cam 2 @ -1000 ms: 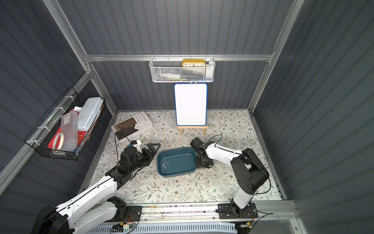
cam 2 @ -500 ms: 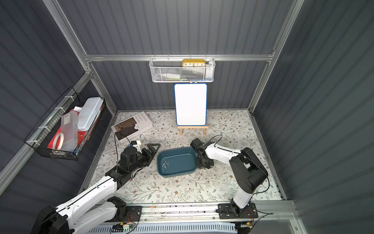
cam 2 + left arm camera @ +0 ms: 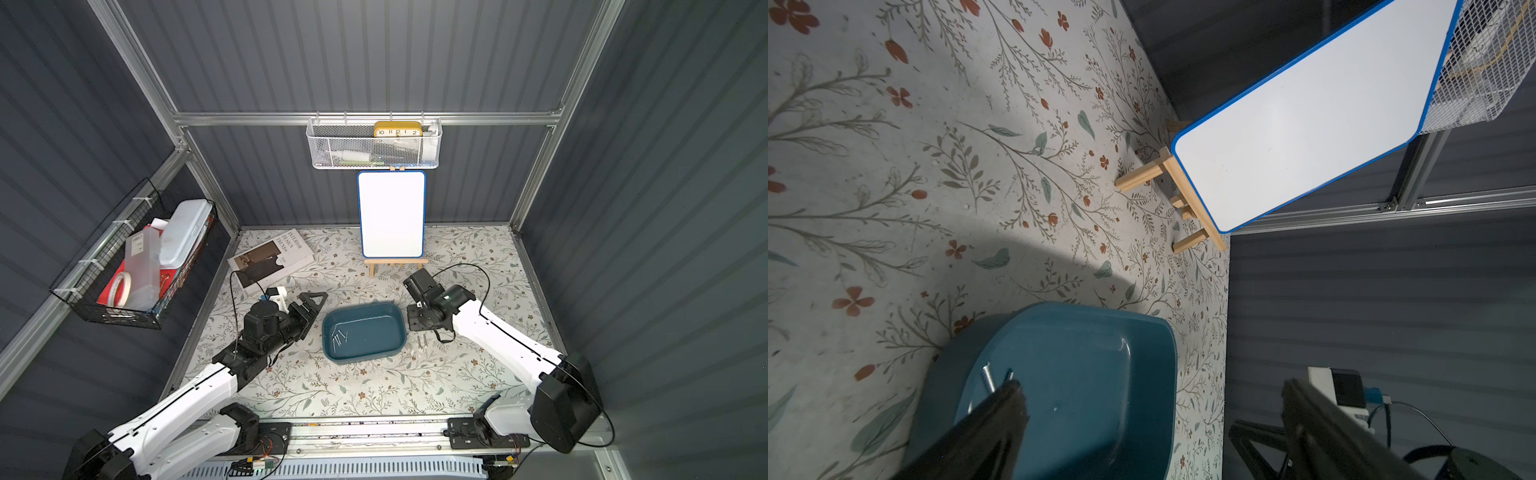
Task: Take out the screws from the storage box
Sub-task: Place the screw at the center of the board, then pick up the screw from the storage box.
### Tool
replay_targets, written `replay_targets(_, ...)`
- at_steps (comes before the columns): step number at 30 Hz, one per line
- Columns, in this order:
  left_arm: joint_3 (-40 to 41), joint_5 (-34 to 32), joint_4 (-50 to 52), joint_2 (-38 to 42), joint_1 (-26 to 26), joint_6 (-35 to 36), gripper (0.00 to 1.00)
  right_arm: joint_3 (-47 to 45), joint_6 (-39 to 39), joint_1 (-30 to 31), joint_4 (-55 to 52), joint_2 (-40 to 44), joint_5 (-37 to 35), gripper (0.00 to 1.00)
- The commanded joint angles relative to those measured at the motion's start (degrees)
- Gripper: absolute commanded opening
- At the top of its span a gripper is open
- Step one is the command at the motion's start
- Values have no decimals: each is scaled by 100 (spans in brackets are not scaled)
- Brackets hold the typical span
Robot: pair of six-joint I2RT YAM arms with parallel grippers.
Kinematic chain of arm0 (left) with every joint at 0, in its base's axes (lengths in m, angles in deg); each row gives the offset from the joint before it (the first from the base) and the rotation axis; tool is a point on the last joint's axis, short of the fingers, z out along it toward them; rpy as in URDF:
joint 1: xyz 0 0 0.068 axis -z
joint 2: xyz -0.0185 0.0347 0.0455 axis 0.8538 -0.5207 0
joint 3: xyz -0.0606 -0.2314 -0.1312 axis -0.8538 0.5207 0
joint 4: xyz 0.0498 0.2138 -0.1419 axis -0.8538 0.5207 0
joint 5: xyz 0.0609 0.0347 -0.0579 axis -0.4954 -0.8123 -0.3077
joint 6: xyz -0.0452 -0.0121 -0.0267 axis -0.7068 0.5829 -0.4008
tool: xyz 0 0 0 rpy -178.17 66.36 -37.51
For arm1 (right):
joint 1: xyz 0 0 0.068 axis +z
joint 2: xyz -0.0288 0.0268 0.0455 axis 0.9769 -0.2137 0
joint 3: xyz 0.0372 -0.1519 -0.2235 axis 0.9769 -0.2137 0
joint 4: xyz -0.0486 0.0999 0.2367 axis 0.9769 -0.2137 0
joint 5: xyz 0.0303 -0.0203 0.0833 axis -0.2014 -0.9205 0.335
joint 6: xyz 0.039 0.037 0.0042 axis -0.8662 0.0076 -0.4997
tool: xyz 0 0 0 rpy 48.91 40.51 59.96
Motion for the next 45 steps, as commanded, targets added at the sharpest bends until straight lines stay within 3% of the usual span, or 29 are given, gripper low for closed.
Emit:
replay_targets(1, 37, -137, -34, 212, 27, -81, 99, 376, 135, 312, -140, -77, 199, 26)
replay_targets(6, 111, -436, 343, 626, 27, -178, 99, 1000, 106, 1032, 48, -790, 156, 30)
replay_targets(13, 244, -599, 514, 1211, 23, -367, 99, 2591, 234, 1960, -87, -2724, 146, 31)
replay_targets(20, 287, -781, 895, 1754, 23, -465, 99, 3960, 287, 2246, -398, -4302, 182, 33)
replay_targets(36, 361, -1093, 1502, 2247, 23, -699, 99, 4310, 277, 2236, -381, -5226, 59, 30)
replay_targets(45, 49, -1455, 2114, 1962, 18, -828, 98, 4289, 277, 2228, -339, -5404, 18, 29)
